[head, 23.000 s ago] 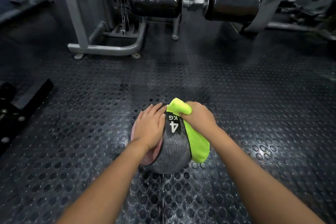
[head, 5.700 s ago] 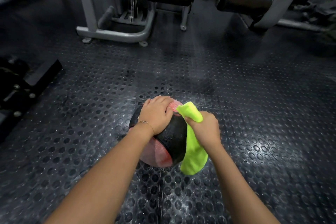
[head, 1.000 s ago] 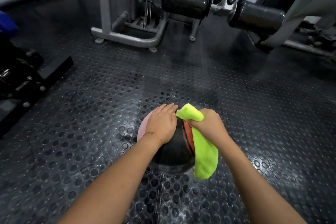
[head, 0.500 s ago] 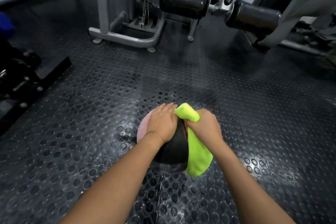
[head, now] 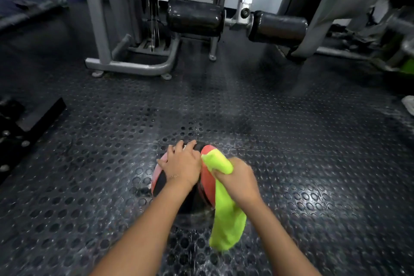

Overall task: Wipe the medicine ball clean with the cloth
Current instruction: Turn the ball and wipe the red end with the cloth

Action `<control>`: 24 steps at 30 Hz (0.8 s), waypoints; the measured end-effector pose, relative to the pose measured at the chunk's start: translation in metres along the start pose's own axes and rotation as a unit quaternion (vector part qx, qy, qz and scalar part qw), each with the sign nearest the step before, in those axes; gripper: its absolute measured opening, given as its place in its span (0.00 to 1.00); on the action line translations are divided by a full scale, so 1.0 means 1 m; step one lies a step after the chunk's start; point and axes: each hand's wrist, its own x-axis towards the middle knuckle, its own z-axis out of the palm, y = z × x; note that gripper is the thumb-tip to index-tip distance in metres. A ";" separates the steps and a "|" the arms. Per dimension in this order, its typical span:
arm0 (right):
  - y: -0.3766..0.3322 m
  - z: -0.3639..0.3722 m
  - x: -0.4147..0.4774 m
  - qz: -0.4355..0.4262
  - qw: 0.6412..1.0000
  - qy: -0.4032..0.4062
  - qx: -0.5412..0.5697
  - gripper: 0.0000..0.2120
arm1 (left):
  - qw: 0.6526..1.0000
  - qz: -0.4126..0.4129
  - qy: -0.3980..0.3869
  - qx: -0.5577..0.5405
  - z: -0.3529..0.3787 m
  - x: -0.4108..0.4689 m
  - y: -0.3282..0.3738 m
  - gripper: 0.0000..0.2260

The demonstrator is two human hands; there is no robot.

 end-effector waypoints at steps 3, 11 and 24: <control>0.011 -0.007 0.026 0.052 0.998 0.019 0.030 0.15 | 0.999 0.020 0.044 0.010 0.009 -0.006 -0.003 0.20; 0.009 -0.002 0.037 -0.003 1.000 -0.023 -0.003 0.15 | 0.997 0.080 0.006 0.020 0.004 0.003 -0.008 0.21; 0.028 -0.009 0.055 0.032 0.999 -0.039 0.007 0.14 | 0.988 0.148 -0.009 0.049 -0.009 0.015 -0.029 0.19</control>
